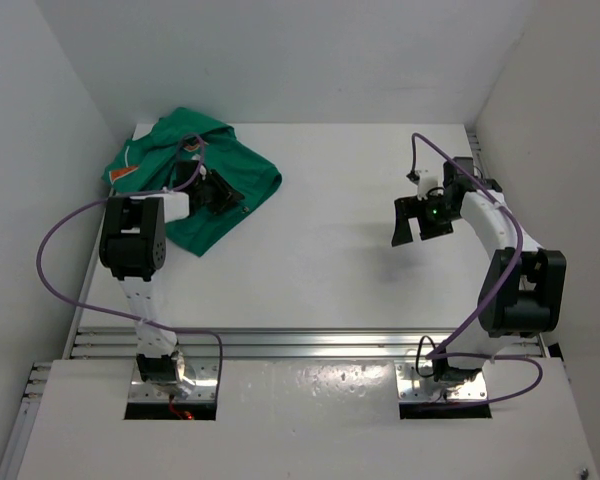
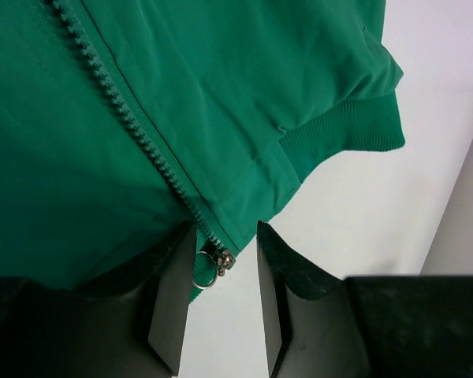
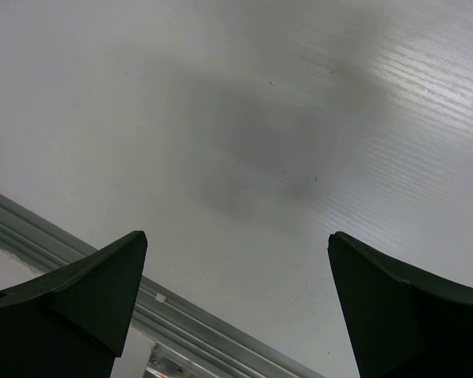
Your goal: Zip up the jacket
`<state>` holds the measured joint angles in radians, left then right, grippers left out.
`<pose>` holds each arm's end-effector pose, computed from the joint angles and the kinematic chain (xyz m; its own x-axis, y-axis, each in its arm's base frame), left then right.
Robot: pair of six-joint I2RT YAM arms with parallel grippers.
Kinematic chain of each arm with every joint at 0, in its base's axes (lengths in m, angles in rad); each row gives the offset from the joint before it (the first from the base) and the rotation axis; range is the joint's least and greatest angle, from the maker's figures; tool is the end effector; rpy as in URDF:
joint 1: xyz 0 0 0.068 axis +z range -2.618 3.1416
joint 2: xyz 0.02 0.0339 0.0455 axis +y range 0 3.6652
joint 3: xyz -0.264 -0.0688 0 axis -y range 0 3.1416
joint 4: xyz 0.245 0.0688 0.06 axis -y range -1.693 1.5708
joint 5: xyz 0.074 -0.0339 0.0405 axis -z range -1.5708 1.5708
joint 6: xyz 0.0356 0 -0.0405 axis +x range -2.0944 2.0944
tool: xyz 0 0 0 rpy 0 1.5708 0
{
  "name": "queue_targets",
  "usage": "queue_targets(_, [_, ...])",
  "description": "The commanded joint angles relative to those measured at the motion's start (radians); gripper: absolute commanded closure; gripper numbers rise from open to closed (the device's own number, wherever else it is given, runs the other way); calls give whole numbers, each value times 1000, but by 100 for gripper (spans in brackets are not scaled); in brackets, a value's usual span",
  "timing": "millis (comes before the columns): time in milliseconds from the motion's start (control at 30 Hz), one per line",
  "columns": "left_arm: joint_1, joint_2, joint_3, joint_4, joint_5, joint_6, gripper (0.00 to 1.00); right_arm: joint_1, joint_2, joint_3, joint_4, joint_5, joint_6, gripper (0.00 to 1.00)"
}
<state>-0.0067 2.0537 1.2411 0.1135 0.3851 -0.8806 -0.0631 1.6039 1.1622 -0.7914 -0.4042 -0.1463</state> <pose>0.4364 -0.0163 0.1418 -0.6362 -0.7104 -0.3009 -0.3092 0.5921 -0.7441 0.3115 -0.0057 0.2262 -0.9211 -0.0761 -0.3819 -0.2086 0.9246 0.3188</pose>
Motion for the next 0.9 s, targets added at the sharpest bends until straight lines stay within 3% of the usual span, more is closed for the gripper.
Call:
queue_targets(0, [-3, 10, 43, 11, -20, -8, 58, -1, -4, 53, 6, -7, -7, 3])
queue_targets(400, [-3, 69, 64, 24, -29, -49, 59, -3, 17, 79, 4, -1, -3, 3])
queue_targets(500, [-3, 80, 75, 37, -20, -58, 68, -3, 24, 82, 9, -10, 7, 4])
queue_targets(567, [-3, 80, 87, 37, -9, -46, 80, 0, 27, 83, 12, -27, 16, 5])
queue_targets(867, [7, 79, 121, 86, 58, -11, 92, 43, 37, 77, 18, -120, 19, 9])
